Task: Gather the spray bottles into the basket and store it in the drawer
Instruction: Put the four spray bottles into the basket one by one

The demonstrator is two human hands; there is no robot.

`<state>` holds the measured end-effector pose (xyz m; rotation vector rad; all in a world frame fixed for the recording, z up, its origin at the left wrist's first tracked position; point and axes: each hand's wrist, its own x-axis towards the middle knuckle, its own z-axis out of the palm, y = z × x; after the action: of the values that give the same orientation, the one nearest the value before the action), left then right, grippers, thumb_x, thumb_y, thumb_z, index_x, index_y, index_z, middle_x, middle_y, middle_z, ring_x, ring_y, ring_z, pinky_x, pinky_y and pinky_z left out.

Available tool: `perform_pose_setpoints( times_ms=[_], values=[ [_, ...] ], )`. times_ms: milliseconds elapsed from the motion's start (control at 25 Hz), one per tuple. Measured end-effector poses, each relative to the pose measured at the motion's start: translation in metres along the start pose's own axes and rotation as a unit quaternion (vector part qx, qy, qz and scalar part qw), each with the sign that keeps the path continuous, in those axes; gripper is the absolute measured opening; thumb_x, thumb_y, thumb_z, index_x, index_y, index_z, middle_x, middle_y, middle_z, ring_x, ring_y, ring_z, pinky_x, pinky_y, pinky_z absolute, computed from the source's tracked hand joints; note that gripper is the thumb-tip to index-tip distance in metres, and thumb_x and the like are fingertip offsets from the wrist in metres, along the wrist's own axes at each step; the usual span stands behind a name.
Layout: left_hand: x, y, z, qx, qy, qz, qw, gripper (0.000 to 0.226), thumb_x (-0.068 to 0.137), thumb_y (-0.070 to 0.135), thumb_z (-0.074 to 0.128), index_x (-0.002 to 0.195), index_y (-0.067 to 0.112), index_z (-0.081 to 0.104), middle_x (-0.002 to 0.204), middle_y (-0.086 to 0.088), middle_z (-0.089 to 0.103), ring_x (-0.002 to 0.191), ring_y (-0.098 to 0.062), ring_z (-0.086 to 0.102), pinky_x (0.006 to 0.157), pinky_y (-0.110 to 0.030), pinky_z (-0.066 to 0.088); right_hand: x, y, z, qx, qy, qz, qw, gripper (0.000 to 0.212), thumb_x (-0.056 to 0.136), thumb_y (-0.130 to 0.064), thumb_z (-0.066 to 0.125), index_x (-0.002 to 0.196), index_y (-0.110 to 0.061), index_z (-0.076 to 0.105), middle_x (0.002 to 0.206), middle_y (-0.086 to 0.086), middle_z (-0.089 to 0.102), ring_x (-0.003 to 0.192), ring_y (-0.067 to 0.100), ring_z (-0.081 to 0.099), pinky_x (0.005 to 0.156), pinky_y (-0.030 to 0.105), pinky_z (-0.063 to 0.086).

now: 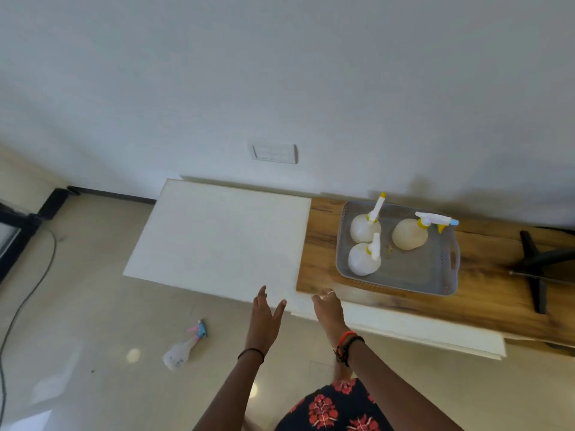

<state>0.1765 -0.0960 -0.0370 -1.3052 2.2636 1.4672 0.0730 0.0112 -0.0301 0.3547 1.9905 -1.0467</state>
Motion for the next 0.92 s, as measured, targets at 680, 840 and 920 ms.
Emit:
perform_pose_setpoints(
  times_ms=[680,840,920],
  values=[
    [-0.024,-0.31,-0.217,-0.027,0.063,-0.133,0.989,0.063,0.093,0.028,0.055,0.145,0.006,0.027,0.144,-0.02,0.04,0.133,-0.033,0.042,0.108,-0.043,0.038,-0.066,0.066,0.312,-0.052,-0.073,0.077,0.993,0.042,0.091,-0.016,0.053,0.13,-0.003,0.047,0.119,0.013,0.055,0.109,0.027,0.054,0.09,0.029,0.042],
    [0.019,-0.376,-0.217,-0.017,0.066,-0.159,0.985,0.061,0.093,0.029,0.056,0.143,0.006,0.031,0.142,-0.021,0.043,0.131,-0.033,0.045,0.105,-0.044,0.04,-0.027,0.104,0.381,-0.039,-0.11,0.103,0.988,0.039,0.09,-0.015,0.054,0.127,-0.003,0.049,0.105,0.007,0.046,0.095,0.021,0.045,0.081,0.027,0.04],
    [0.047,-0.416,-0.21,0.004,0.065,-0.164,0.984,0.06,0.092,0.028,0.058,0.142,0.006,0.033,0.141,-0.021,0.043,0.129,-0.034,0.046,0.104,-0.044,0.04,0.002,0.128,0.414,-0.034,-0.134,0.117,0.983,0.027,0.09,-0.016,0.055,0.116,-0.008,0.051,0.103,0.006,0.046,0.094,0.02,0.045,0.085,0.029,0.039]
  ],
)
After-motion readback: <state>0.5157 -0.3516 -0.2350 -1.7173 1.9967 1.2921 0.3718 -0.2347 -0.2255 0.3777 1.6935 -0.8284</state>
